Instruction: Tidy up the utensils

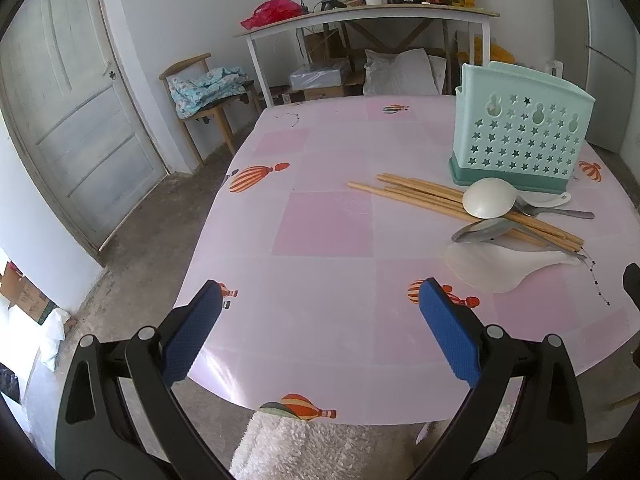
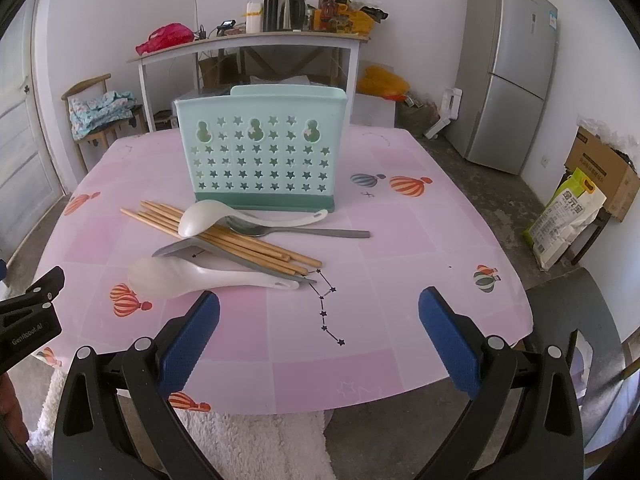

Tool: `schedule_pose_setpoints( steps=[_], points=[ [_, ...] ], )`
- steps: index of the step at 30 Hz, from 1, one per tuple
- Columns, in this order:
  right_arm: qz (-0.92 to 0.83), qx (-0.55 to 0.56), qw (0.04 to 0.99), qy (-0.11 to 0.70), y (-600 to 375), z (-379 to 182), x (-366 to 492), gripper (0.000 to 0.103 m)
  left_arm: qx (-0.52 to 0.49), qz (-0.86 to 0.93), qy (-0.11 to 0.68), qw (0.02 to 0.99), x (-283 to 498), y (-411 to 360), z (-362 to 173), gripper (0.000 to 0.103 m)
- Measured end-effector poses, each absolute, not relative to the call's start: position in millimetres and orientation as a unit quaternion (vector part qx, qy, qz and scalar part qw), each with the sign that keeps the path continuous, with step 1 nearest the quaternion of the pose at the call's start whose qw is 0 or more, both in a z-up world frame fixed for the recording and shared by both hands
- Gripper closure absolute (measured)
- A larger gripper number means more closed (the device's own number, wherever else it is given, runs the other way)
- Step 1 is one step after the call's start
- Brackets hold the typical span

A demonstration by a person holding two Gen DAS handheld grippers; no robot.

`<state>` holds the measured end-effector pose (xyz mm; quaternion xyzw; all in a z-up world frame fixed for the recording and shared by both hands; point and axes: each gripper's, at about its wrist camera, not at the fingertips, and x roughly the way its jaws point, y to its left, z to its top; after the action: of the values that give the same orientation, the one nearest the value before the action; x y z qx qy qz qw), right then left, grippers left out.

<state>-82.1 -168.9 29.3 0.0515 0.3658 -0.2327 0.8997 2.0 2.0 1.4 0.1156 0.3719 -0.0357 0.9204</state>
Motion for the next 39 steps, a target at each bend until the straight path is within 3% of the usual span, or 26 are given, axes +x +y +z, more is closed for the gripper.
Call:
schedule_pose_setpoints(
  steps=[13,26,34,39],
  points=[
    [-0.202,0.064,0.906,0.366,-174,17,-63,0.006,0.123,-0.066,0.403,0.904,28,2,-23,0.008],
    [-0.171,0.109,0.888,0.414,-195,-32,-46,0.006,-0.076,-0.316,0.422,0.846,63,2,-41,0.008],
    [-0.165,0.126,0.888,0.41,-200,-49,-48,0.006,-0.032,-0.337,0.418,0.843,58,-16,-44,0.008],
    [-0.152,0.15,0.898,0.384,-205,-50,-56,0.006,-0.042,-0.321,0.459,0.828,68,-9,-57,0.008]
  ],
)
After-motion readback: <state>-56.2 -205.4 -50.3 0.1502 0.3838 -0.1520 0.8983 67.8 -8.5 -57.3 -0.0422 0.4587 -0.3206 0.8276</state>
